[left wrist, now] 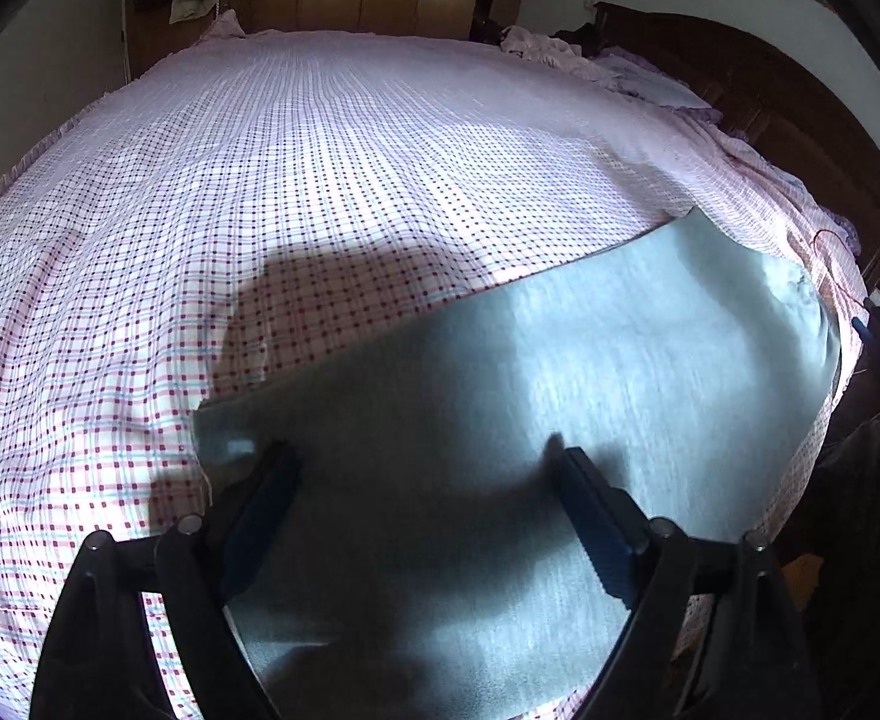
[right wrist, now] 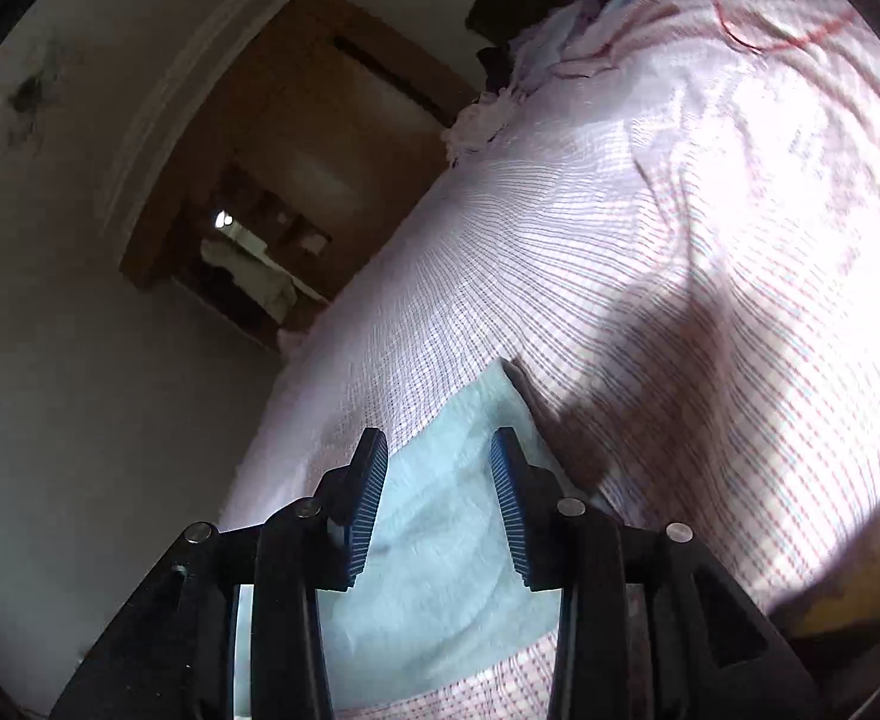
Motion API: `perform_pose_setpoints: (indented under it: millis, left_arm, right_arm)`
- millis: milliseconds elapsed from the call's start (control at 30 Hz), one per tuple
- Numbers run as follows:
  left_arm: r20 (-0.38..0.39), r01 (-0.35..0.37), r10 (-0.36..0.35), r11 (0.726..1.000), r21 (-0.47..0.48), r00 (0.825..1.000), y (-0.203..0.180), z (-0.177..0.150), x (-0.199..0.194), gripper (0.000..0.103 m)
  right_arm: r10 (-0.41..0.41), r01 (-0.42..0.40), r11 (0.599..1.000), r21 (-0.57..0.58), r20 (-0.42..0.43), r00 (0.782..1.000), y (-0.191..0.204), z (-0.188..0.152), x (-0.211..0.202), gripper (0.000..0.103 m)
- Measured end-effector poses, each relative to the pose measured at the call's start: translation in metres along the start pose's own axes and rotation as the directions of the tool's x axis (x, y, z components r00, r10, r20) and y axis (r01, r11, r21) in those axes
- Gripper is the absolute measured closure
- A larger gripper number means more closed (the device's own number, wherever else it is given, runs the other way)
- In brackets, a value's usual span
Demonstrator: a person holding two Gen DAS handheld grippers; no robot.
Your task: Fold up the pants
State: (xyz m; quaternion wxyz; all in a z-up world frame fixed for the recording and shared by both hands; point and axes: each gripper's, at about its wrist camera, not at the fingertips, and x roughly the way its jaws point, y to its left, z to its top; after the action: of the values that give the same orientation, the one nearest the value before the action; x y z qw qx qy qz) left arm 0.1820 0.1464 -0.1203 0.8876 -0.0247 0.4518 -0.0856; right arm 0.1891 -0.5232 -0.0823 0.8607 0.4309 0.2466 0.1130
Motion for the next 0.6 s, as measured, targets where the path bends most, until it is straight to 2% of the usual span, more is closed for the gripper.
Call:
perform_pose_setpoints:
  millis: [67,133,233,267,467,600]
  left_arm:
    - [0.001,0.0,0.0,1.0,0.002,1.0,-0.001,0.0,0.0,0.012]
    - [0.001,0.002,-0.002,1.0,0.001,1.0,-0.001,0.001,0.0,0.012]
    - [0.003,-0.001,0.001,1.0,0.008,1.0,0.0,0.0,0.0,0.012]
    - [0.004,0.0,0.0,1.0,0.011,1.0,0.0,0.0,-0.001,0.012]
    - [0.012,0.008,-0.008,1.0,0.016,1.0,0.001,-0.013,-0.012,0.012]
    - [0.019,0.019,-0.019,1.0,0.002,1.0,0.003,-0.016,-0.016,0.012]
  right_arm:
    - [0.0,0.0,0.995,0.1,0.002,1.0,-0.015,-0.013,-0.004,0.072]
    - [0.048,-0.046,0.983,0.179,-0.004,0.999,-0.023,-0.019,-0.001,0.067]
    - [0.045,-0.042,0.98,0.194,-0.01,0.999,-0.02,-0.024,0.004,0.044]
    - [0.037,-0.034,0.981,0.191,-0.014,0.999,-0.018,-0.026,0.007,0.041]
    - [-0.067,0.081,0.987,0.136,-0.1,0.993,-0.011,-0.034,0.035,0.041]
    - [-0.095,0.11,0.986,0.127,-0.114,0.989,-0.01,-0.039,0.041,0.041]
